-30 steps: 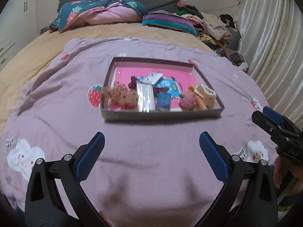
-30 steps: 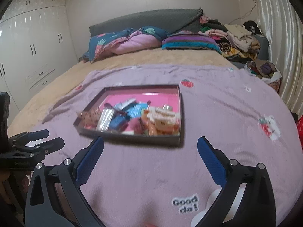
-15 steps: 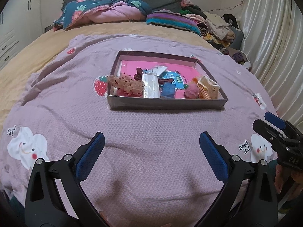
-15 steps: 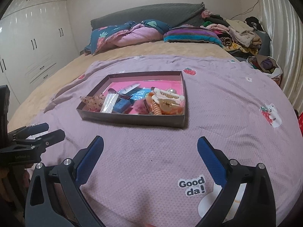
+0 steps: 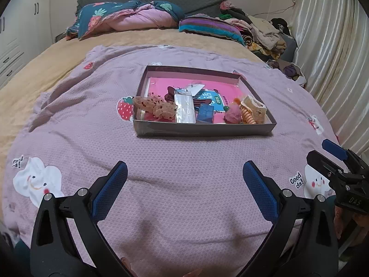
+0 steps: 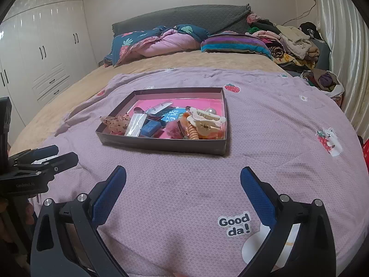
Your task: Organize jewelry
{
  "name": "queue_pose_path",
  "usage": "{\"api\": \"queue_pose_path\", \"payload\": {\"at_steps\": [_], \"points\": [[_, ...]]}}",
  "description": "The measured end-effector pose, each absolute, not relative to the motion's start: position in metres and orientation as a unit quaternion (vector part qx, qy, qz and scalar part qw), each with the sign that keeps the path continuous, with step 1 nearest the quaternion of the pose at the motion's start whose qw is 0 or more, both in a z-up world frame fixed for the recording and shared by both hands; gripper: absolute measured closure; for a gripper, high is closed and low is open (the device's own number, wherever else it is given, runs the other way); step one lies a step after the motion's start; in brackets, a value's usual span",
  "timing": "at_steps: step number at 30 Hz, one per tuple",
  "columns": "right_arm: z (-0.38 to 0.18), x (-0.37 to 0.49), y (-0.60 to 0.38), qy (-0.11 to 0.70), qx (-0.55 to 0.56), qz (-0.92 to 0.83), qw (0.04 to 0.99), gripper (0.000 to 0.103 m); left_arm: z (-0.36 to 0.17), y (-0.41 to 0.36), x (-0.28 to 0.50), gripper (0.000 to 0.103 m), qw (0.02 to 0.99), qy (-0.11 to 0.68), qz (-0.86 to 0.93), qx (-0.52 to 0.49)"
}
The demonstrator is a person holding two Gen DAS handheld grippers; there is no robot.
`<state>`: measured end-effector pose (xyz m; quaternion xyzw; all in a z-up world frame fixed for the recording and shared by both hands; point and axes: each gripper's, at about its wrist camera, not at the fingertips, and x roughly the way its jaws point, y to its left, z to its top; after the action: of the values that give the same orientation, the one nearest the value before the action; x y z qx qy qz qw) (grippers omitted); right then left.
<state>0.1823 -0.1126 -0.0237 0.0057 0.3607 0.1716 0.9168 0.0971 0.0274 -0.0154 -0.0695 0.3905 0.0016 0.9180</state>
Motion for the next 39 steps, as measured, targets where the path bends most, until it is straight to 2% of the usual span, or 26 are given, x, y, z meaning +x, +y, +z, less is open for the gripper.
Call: {"api": "queue_pose_path", "payload": {"at_steps": [39], "points": [[-0.0154, 0.1808, -0.1170, 0.356, 0.003, 0.169, 0.919, 0.004, -0.0121, 0.0249, 0.0939, 0.010, 0.918, 0.392, 0.000, -0.065]]}}
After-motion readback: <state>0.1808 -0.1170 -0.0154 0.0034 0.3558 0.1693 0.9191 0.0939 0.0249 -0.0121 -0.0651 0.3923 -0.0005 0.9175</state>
